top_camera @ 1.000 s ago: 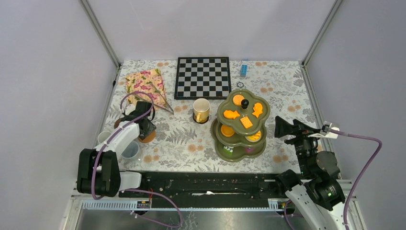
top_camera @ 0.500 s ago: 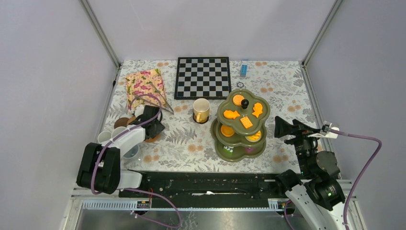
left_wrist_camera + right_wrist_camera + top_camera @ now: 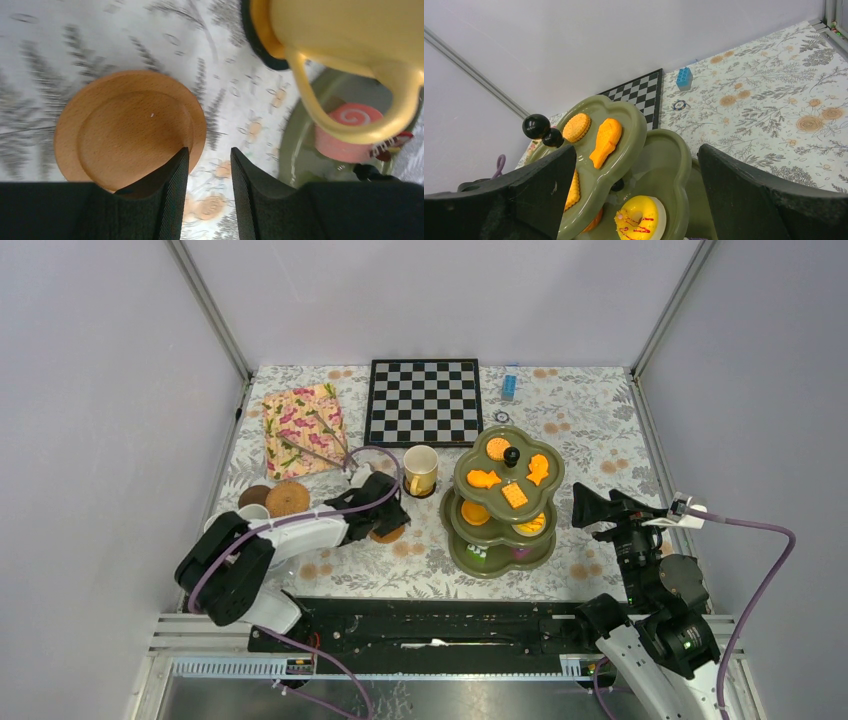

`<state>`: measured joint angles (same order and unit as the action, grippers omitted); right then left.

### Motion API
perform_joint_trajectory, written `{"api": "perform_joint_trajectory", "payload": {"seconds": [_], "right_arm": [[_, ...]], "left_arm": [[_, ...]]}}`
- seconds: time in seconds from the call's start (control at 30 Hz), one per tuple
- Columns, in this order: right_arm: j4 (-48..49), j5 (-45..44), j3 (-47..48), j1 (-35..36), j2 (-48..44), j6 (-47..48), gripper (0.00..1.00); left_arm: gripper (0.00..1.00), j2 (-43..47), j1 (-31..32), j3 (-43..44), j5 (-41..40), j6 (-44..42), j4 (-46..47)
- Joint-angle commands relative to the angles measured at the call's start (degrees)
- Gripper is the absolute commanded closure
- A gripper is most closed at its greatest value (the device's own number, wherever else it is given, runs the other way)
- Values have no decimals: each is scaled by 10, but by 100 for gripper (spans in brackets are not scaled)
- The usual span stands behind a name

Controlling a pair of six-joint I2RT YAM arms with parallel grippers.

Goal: Serve the afternoon tea

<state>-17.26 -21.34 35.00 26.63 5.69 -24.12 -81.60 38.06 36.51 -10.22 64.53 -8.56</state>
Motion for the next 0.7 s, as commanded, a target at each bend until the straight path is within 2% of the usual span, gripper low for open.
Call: {"api": "perform_joint_trajectory", "payload": {"seconds": [0.0,0.23,0.43,0.57,0.67], "right_arm": [[18,3,3,3,-5,-6,2],[7,-4,7,3,-12,-6,2],[7,-4,7,3,-9,-4,2],[6,-4,9,3,-9,-2,2],[7,-6,7,3,-10,-2,2]], "left_arm": [[62,-62,40,24,47,20,11],[69,-119,83,66,55,17,44],[71,-136,88,89,50,9,45],[69,-103,88,91,12,3,9],[63,-56,88,93,-22,-13,-28]]}}
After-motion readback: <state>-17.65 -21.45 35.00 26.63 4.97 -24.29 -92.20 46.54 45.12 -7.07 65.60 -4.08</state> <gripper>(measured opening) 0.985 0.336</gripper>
